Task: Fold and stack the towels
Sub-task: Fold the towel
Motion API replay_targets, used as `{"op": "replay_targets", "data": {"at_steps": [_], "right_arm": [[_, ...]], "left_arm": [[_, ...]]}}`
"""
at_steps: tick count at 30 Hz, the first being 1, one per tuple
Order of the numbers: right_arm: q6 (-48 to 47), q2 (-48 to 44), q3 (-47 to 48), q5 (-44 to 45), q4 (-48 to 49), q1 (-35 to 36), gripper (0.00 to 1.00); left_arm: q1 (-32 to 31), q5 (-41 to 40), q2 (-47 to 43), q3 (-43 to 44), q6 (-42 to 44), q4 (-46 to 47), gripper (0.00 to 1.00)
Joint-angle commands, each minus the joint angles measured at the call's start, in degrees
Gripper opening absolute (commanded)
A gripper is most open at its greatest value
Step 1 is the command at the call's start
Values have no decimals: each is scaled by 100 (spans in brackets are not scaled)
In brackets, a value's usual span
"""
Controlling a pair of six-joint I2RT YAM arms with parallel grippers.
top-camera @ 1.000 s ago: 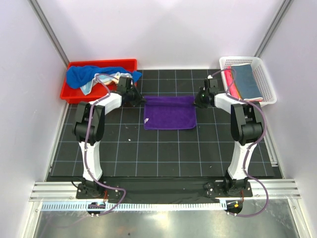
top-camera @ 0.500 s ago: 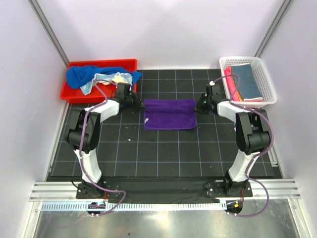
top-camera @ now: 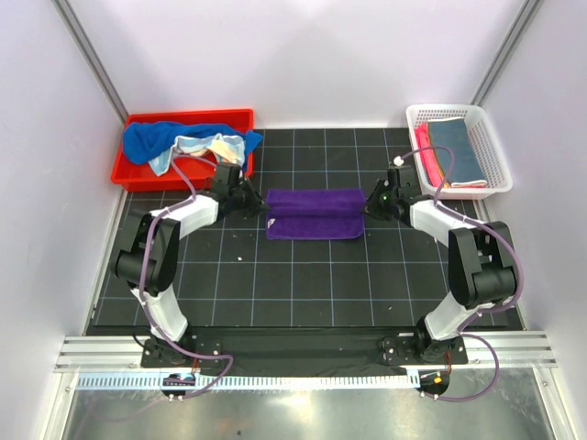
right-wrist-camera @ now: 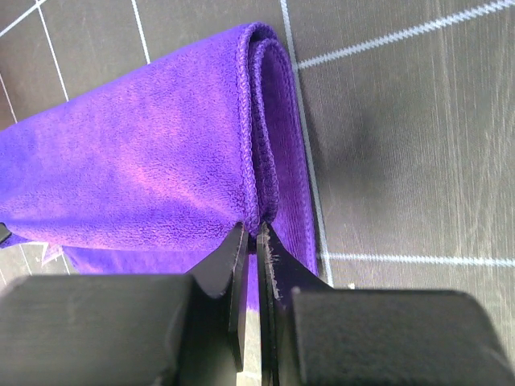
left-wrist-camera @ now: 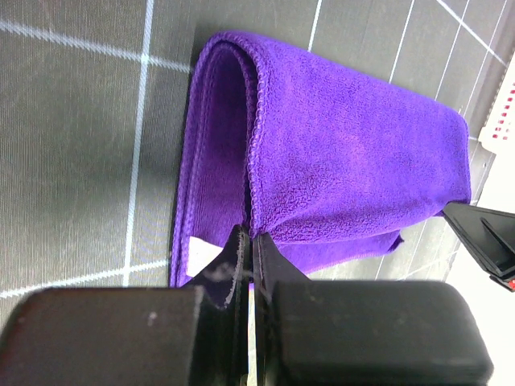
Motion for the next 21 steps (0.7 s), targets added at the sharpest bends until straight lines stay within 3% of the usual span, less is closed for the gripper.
{"op": "replay_targets", "data": {"at_steps": [1, 21], "right_arm": [[48, -320, -218, 139, 145, 17, 1], [74, -927, -930, 122, 162, 87, 1]], "left_arm": [[-24, -138, -333, -153, -5, 203, 0], [-147, -208, -755, -873, -49, 327, 0]]}}
